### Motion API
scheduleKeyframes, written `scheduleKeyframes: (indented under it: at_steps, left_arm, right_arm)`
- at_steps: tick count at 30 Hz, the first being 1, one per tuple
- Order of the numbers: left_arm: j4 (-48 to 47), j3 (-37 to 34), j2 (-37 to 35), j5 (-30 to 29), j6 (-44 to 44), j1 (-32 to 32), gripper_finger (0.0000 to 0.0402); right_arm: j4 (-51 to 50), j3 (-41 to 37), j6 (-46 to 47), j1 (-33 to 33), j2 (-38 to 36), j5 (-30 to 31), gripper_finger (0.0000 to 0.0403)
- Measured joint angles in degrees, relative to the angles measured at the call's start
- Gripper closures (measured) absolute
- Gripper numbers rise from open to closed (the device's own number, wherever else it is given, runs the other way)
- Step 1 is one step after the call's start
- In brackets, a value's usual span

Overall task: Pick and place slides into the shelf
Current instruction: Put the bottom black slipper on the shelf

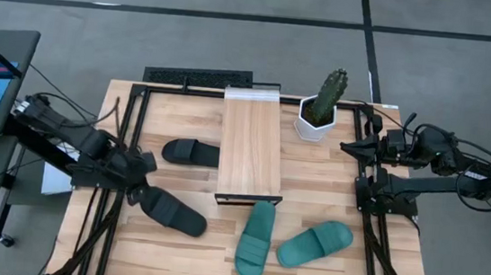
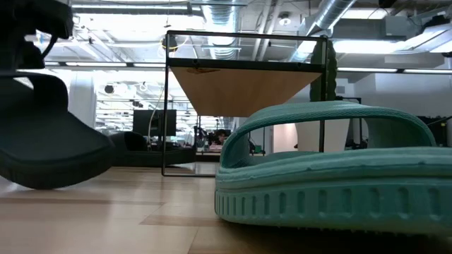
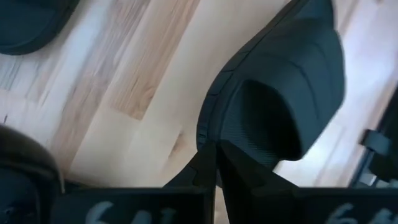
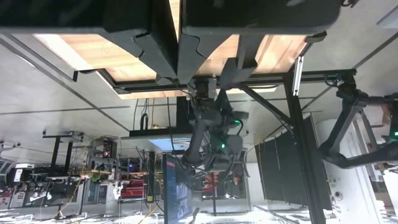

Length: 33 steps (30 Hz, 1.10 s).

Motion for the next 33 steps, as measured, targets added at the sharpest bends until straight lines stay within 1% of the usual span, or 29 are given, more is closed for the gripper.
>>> scheduleKeyframes:
  at_steps: [5, 9, 17, 19, 23, 28, 33]
  left_arm:
    - [1.5, -2.2, 3.0, -0.5, 0.3, 0.0, 0.0401]
    - [1.4, -3.2, 5.1, -2.5, 0.6, 0.0, 0.0401]
    - [2.5, -3.2, 9.4, -7.9, -1.9, 0.0, 0.0401]
    - [2.9, -3.2, 10.9, -8.1, -1.7, 0.0, 0.0399]
    - [2.8, -3.2, 14.3, -8.2, -1.4, 0.0, 0.0384]
    - [2.5, -3.2, 18.5, -9.4, -1.1, 0.0, 0.0354]
    - [2.5, -3.2, 22.1, -11.8, 0.8, 0.0, 0.0328]
  right_arm:
    - [0.0, 0.0, 0.0, 0.0, 0.0, 0.0, 0.0403]
    - [0.0, 0.0, 0.0, 0.0, 0.0, 0.0, 0.0403]
    - [0.0, 0.0, 0.0, 0.0, 0.0, 0.0, 0.0403]
    - [0.0, 0.0, 0.0, 0.0, 0.0, 0.0, 0.0403]
    - [0.0, 0.0, 0.0, 0.0, 0.0, 0.0, 0.0403]
    - [0.0, 0.0, 0.0, 0.0, 0.0, 0.0, 0.0403]
    - [0.0, 0.0, 0.0, 0.0, 0.0, 0.0, 0.0403]
